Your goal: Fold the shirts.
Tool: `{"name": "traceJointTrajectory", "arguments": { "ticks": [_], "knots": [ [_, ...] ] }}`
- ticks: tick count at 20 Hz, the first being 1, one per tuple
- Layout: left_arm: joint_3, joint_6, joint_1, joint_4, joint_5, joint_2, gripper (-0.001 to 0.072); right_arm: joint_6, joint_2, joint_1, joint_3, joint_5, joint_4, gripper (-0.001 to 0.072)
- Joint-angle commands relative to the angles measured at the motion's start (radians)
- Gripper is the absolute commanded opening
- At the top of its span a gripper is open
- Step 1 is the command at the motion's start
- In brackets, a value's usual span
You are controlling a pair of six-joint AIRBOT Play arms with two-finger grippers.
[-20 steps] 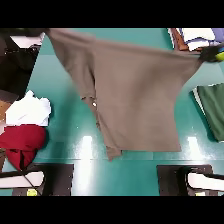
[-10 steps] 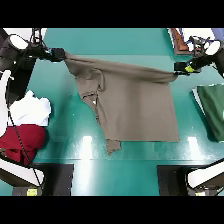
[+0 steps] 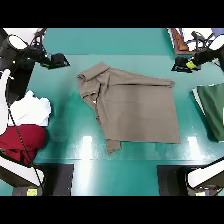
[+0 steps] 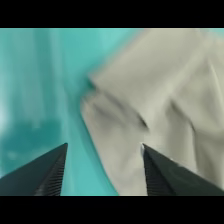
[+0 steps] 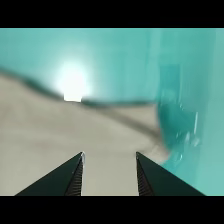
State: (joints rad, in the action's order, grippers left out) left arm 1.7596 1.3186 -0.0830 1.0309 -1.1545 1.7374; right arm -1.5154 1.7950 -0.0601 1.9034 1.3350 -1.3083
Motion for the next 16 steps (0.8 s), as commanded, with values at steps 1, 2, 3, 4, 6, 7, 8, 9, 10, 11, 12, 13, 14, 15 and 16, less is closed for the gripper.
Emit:
{"name": "traceJointTrajectory", "arguments": {
  "ticks": [1,2,3,4,6,7,8,9,10,11,12,13,14,15,16],
  "knots": [
    [-0.100,0.011,0.008,-0.054,-0.199,-0.029,0.0549,0.064,-0.068,0.010,-0.009,0.201,0.009,0.0385],
    [-0.182,0.005,0.026,-0.074,-0.181,-0.056,0.0548,0.069,-0.104,0.007,-0.044,0.225,0.007,0.0385],
    [-0.288,-0.005,0.055,-0.077,-0.141,-0.103,0.0548,0.070,-0.145,0.007,-0.095,0.228,0.009,0.0385],
    [-0.398,-0.009,0.084,-0.077,-0.088,-0.155,0.0548,0.070,-0.188,0.008,-0.151,0.226,0.008,0.0385],
    [-0.633,-0.010,0.146,-0.108,0.018,-0.277,0.0549,0.070,-0.278,0.008,-0.272,0.209,0.009,0.0385],
    [-0.742,-0.010,0.177,-0.138,0.058,-0.335,0.0550,0.070,-0.319,0.008,-0.328,0.197,0.009,0.0385],
    [-0.830,-0.010,0.204,-0.166,0.088,-0.381,0.0550,0.070,-0.361,0.008,-0.383,0.181,0.009,0.0385],
    [-0.912,-0.010,0.232,-0.203,0.114,-0.421,0.0550,0.070,-0.396,0.008,-0.426,0.166,0.009,0.0385],
    [-0.975,-0.010,0.254,-0.245,0.139,-0.449,0.0550,0.070,-0.432,0.008,-0.468,0.150,0.009,0.0385],
    [-1.028,-0.013,0.280,-0.290,0.173,-0.470,0.0550,0.070,-0.463,0.008,-0.503,0.130,0.008,0.0385],
    [-1.060,-0.018,0.307,-0.323,0.203,-0.475,0.0550,0.070,-0.493,0.008,-0.538,0.107,0.009,0.0385],
    [-1.084,-0.017,0.341,-0.336,0.244,-0.475,0.0549,0.070,-0.519,0.008,-0.567,0.090,0.008,0.0385],
    [-1.099,-0.014,0.375,-0.336,0.285,-0.475,0.0550,0.070,-0.539,0.008,-0.586,0.082,0.008,0.0385],
    [-1.108,-0.007,0.410,-0.340,0.328,-0.475,0.0550,0.070,-0.557,0.008,-0.600,0.081,0.008,0.0385],
    [-1.112,-0.001,0.444,-0.348,0.379,-0.475,0.0549,0.070,-0.571,0.008,-0.612,0.079,0.008,0.0385]
  ]
}}
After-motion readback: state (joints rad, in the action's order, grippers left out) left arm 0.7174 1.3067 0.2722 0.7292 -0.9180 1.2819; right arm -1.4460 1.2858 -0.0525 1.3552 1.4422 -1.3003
